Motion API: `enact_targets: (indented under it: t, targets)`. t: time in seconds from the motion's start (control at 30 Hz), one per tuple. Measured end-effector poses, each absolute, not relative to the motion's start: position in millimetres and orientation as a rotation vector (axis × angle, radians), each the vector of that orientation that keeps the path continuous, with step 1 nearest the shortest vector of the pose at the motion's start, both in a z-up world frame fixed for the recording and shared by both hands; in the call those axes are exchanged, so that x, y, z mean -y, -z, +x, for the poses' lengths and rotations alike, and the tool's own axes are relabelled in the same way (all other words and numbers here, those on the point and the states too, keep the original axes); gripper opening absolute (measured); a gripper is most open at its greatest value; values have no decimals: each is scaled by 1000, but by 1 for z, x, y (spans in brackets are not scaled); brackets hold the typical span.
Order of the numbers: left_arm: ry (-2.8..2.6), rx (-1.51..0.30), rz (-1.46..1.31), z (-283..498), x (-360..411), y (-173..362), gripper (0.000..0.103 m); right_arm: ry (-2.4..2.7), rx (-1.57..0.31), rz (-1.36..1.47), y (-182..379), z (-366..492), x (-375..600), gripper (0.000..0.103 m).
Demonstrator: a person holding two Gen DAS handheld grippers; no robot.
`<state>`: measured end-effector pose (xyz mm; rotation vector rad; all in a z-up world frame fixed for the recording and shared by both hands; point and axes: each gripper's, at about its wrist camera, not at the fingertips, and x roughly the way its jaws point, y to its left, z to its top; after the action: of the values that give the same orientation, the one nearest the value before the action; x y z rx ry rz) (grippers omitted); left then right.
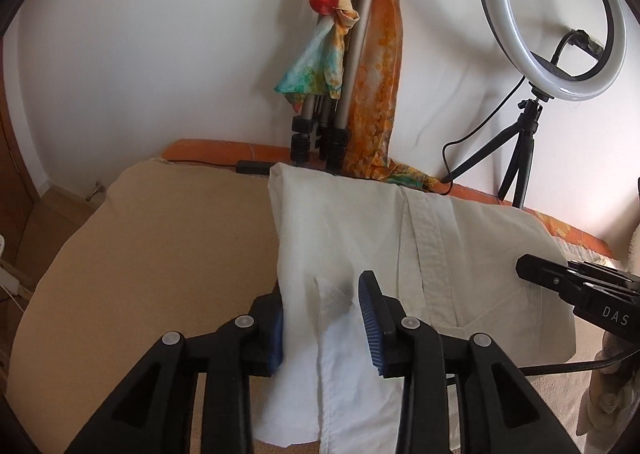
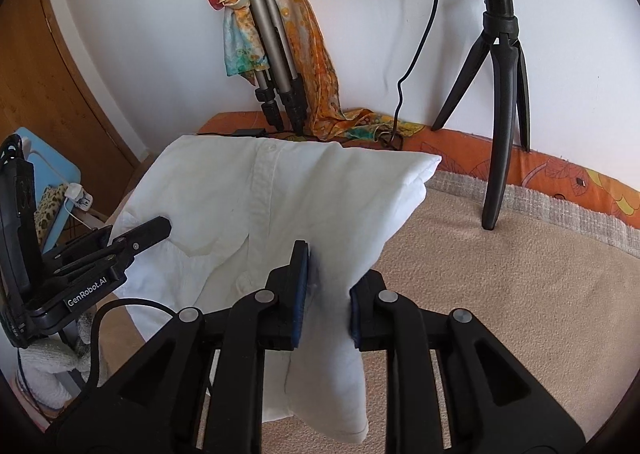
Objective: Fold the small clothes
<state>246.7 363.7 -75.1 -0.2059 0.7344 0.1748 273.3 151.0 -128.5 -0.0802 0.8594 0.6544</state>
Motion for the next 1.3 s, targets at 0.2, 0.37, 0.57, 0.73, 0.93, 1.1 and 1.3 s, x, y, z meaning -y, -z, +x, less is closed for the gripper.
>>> enact_targets:
  t: [0.2, 0.37, 0.57, 0.73, 0.93, 1.1, 1.3]
  targets:
    - [-171, -690, -192, 223, -359, 55, 38, -654, -833, -79, 118, 259, -134, 48]
    - [-150, -655, -178, 201, -343, 34, 41, -677, -804, -74, 99, 238, -118, 49]
    - [-148, -626, -155, 171, -316, 11, 62, -695, -758, -80, 76, 205, -95, 49]
    - [-131, -597, -139, 132, -288, -5, 74, -705, -710, -88, 61, 171, -62, 57]
    - [-124, -576, -121, 88, -259, -18, 86, -721, -680, -96, 51, 130, -23, 65]
    - [-115, -563, -120, 59, -239, -21, 88, -716, -661, -91, 51, 102, 7, 73]
    - [-130, -555, -123, 33, -220, -19, 96, -689, -625, -126, 57, 76, 30, 85]
